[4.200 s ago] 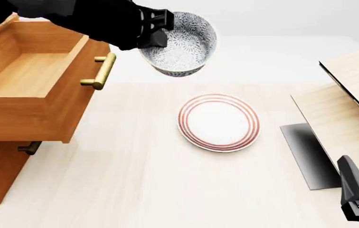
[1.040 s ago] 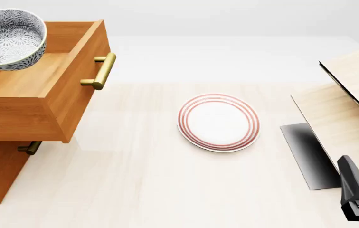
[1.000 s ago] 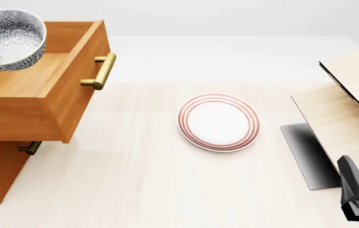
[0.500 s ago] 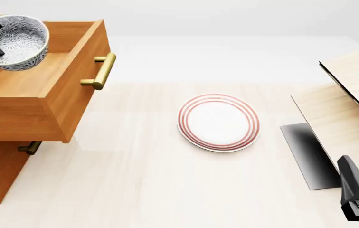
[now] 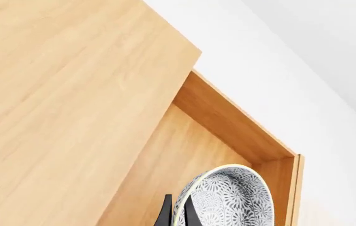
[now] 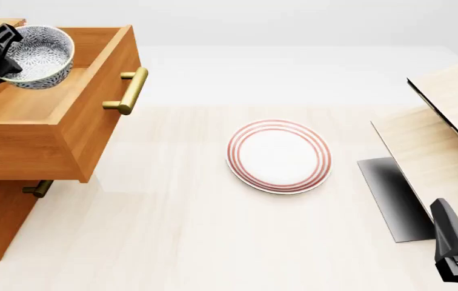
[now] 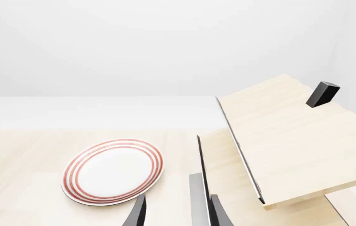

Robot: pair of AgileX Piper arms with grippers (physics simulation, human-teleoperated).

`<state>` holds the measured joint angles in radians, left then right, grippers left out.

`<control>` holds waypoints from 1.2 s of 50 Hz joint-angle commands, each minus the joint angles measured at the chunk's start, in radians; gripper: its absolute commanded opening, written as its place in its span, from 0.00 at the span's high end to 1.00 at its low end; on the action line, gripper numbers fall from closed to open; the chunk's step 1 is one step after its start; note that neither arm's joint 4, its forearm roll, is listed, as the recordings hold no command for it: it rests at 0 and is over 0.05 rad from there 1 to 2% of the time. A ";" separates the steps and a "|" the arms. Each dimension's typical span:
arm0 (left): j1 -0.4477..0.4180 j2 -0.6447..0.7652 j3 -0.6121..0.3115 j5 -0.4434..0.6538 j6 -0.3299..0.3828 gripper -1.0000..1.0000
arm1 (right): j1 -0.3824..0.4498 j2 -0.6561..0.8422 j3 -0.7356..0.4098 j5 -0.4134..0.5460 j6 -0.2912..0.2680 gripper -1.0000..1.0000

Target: Open the top drawer of the cabinet and put the bowl in it.

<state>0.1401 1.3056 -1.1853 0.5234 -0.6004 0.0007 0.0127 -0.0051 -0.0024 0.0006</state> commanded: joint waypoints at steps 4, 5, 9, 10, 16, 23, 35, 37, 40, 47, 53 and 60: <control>-0.004 0.061 -0.022 -0.035 0.008 1.00 | 0.000 -0.003 0.001 0.000 0.000 0.00; -0.005 0.068 -0.025 -0.039 0.007 1.00 | 0.000 -0.003 0.001 0.000 0.000 0.00; -0.002 0.085 -0.031 -0.044 0.011 1.00 | 0.000 -0.002 0.001 0.000 -0.001 0.00; -0.005 0.088 -0.031 -0.048 0.008 1.00 | 0.000 -0.003 0.001 0.000 0.000 0.00; -0.006 0.113 -0.027 -0.065 0.008 1.00 | 0.000 -0.003 0.001 0.000 0.000 0.00; -0.009 0.136 -0.018 -0.085 0.006 1.00 | 0.000 -0.003 0.001 0.000 0.000 0.00; -0.005 0.149 -0.009 -0.098 0.005 1.00 | 0.000 -0.003 0.001 0.000 0.000 0.00; -0.005 0.149 -0.009 -0.098 0.007 1.00 | 0.000 -0.003 0.001 0.000 0.000 0.00; -0.006 0.146 -0.003 -0.101 0.005 1.00 | 0.000 -0.003 0.001 0.000 -0.001 0.00; -0.013 0.137 0.001 -0.092 0.010 0.00 | 0.000 -0.003 0.001 0.000 0.000 0.00; -0.008 0.115 -0.010 -0.058 0.019 0.00 | 0.000 -0.002 0.001 0.000 0.000 0.00; -0.001 0.084 -0.020 -0.022 0.032 0.00 | 0.000 -0.002 0.001 0.000 0.000 0.00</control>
<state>0.1350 1.4200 -1.1959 0.4645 -0.5869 0.0007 0.0127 -0.0051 -0.0024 0.0006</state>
